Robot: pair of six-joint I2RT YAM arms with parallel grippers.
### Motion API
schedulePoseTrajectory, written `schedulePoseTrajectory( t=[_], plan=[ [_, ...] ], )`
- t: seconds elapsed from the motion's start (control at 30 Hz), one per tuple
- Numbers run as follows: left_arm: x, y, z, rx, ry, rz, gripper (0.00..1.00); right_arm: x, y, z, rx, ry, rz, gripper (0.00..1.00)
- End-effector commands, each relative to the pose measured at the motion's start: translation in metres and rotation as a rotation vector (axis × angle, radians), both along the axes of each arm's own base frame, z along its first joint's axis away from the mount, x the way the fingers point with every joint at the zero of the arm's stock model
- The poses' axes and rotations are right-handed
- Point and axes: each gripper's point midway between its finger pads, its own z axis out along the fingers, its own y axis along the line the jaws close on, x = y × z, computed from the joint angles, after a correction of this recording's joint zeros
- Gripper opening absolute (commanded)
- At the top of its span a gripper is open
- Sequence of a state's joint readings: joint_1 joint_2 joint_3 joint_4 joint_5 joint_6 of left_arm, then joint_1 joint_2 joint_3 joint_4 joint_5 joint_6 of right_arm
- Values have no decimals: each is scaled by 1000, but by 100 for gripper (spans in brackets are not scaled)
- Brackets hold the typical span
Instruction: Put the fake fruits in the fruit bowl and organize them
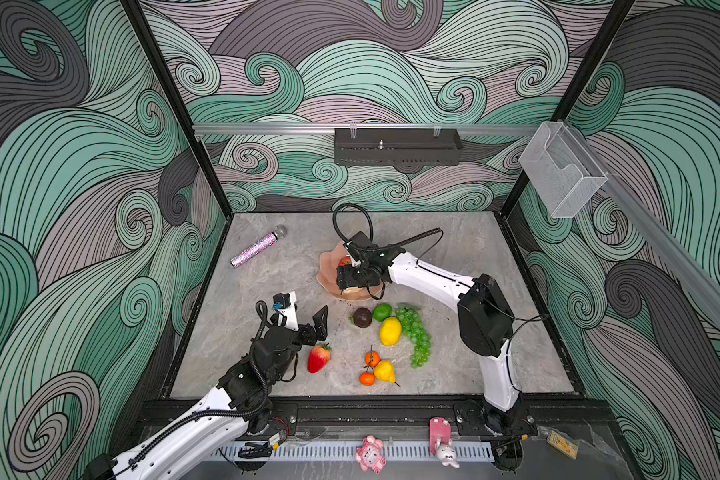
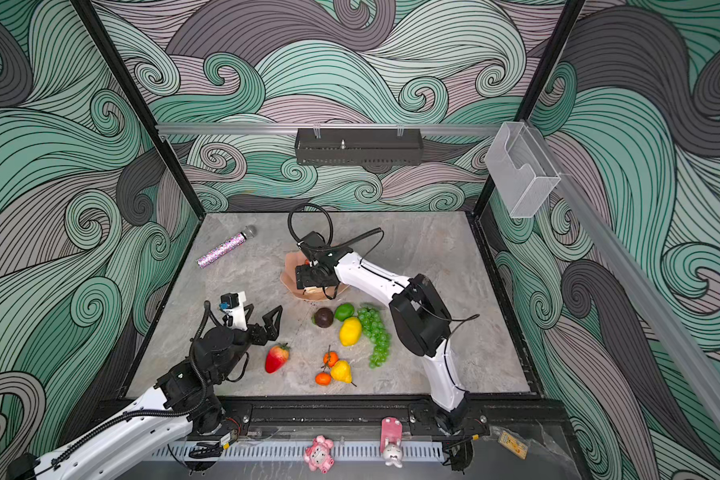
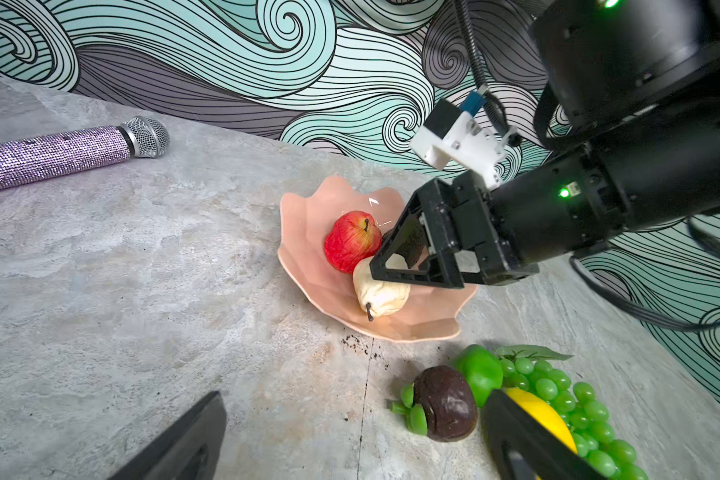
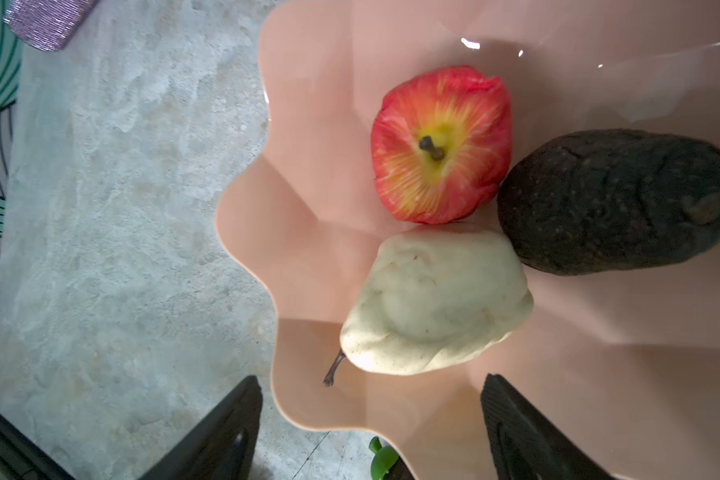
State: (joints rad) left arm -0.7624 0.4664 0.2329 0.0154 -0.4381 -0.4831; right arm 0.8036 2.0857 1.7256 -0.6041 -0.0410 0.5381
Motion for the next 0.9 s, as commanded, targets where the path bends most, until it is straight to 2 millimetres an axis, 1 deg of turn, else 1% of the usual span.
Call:
schedulePoseTrajectory(
  t=[0.0,0.2,0.3,0.43,0.57,0.87],
  plan=[
    [2,6,3,-14,-10,32,98,7,1,1,-13,-10,-6,86],
    [2,5,3,-13,-8,31,98,12,5,-8,-23,-6,14,90],
    [3,3,3,-9,-11,20,99,15,3,-13,-29,-2,14,91],
    [3,2,3,-7,-8,18,99,19,-4,-20,-42,9,0,91],
    [3,2,3,-6,-7,18,99,23,-8,-23,-53,5,-5,92],
    [4,2,3,-3,-7,18,99,27,-1,-30,-37,21,16,88]
  ],
)
